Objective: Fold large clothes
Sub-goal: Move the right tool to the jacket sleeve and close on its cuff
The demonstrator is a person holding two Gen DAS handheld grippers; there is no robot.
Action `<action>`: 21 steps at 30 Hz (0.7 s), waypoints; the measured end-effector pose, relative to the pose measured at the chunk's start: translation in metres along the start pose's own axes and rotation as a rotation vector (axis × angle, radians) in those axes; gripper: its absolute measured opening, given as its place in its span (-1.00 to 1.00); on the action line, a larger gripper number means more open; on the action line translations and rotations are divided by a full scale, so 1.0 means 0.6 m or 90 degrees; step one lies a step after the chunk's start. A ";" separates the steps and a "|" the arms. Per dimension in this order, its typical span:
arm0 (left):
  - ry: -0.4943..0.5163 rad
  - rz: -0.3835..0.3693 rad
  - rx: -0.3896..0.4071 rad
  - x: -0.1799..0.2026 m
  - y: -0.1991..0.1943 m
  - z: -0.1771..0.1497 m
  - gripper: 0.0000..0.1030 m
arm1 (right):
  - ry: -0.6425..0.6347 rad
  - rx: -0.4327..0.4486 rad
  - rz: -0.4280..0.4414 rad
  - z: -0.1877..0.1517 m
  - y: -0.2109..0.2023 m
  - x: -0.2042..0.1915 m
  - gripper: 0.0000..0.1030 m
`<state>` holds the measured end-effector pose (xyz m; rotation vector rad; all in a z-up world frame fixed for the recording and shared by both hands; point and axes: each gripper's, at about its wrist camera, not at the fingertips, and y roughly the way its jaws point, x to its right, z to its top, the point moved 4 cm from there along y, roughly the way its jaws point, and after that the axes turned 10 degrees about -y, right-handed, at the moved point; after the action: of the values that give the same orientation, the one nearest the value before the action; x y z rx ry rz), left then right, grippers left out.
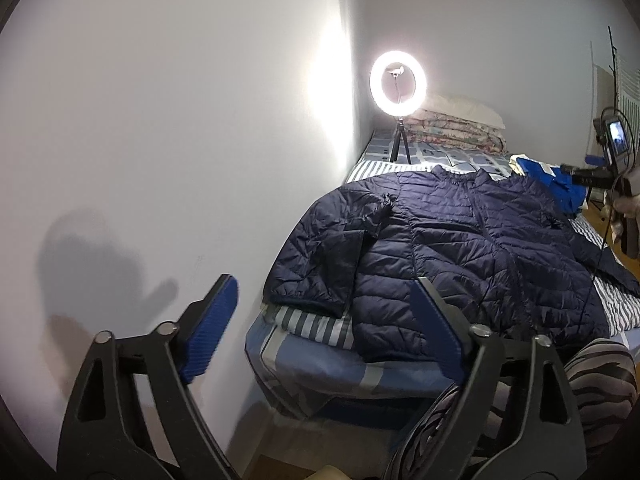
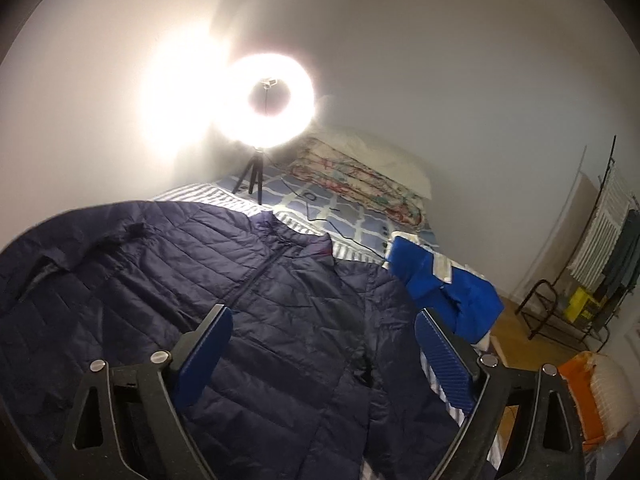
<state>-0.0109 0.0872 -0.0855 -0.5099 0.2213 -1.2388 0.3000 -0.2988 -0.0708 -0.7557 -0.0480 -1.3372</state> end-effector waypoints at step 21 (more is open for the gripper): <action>-0.057 -0.004 -0.025 -0.056 -0.006 -0.016 0.53 | -0.156 0.036 0.494 0.154 -0.040 -0.485 0.11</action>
<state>-0.0289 0.1158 -0.0956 -0.5996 0.1686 -1.2167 0.2363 -0.0029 -0.1181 -0.7751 0.0144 -0.5028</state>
